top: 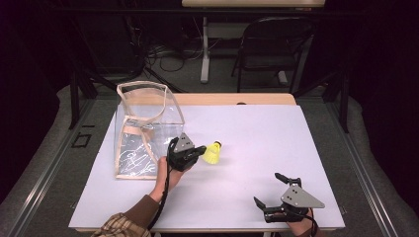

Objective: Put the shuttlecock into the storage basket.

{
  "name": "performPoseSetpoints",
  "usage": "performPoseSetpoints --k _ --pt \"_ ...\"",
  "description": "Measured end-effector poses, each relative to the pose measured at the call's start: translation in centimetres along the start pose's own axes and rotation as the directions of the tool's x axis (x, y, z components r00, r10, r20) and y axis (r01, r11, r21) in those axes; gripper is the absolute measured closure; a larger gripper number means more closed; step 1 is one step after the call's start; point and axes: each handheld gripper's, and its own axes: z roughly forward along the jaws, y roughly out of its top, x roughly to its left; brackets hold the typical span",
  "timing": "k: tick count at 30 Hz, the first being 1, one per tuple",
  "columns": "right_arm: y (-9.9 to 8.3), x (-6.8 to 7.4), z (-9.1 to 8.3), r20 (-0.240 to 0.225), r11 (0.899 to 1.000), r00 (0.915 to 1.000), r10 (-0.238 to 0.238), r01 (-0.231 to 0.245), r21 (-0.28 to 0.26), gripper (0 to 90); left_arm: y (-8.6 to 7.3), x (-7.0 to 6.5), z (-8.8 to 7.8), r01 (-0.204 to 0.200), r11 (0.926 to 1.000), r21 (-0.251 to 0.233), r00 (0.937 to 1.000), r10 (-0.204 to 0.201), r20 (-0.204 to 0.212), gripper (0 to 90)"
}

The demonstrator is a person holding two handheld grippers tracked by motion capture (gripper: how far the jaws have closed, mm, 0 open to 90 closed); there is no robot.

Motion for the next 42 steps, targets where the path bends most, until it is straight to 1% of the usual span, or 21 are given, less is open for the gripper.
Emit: performPoseSetpoints --k 2,4,10,20,25,27,34,36,38,42 --pt "0.0 0.0 0.0 0.0 1.0 1.0 0.0 0.0 -0.001 0.0 0.0 0.2 -0.2 -0.004 1.0 0.001 1.0 0.004 -0.005 89.9" --pt "0.0 0.0 0.0 -0.001 1.0 1.0 0.001 -0.001 0.001 0.0 0.0 0.3 -0.3 0.003 1.0 -0.003 1.0 -0.003 -0.008 89.9" --pt "0.0 0.0 0.0 -0.003 1.0 1.0 0.004 -0.004 -0.002 0.0 0.1 0.6 -0.5 0.004 1.0 -0.005 0.9998 -0.004 -0.019 89.9" --pt "0.0 0.0 0.1 -0.004 1.0 1.0 0.004 -0.004 -0.002 0.0 0.3 1.0 -0.8 0.007 0.9999 -0.01 0.9996 -0.008 -0.027 89.9" --pt "-0.1 -0.1 0.1 -0.006 1.0 1.0 0.004 -0.004 0.002 0.0 0.4 1.3 -1.0 0.018 0.9996 -0.021 0.9991 -0.019 -0.037 90.0" --pt "-0.1 0.0 0.1 -0.005 1.0 1.0 0.004 -0.004 -0.001 0.0 0.5 1.4 -1.1 0.013 0.9997 -0.02 0.9991 -0.014 -0.041 90.0" --pt "-0.1 0.0 0.1 -0.005 1.0 1.0 0.004 -0.004 0.0 0.0 0.7 1.9 -1.6 0.023 0.9992 -0.032 0.9985 -0.025 -0.049 90.0" --pt "-0.1 0.0 0.1 -0.006 1.0 1.0 0.005 -0.005 0.0 0.0 0.8 2.0 -1.7 0.018 0.9994 -0.028 0.9986 -0.019 -0.048 90.0" --pt "-0.1 0.0 0.1 -0.006 1.0 1.0 0.004 -0.004 0.003 0.0 0.9 2.0 -1.8 0.024 0.9991 -0.035 0.9983 -0.026 -0.052 90.0" --pt "-0.1 0.0 0.1 -0.007 1.0 1.0 0.006 -0.006 0.005 0.0 1.0 2.2 -2.0 0.024 0.9989 -0.039 0.9981 -0.026 -0.055 90.0"
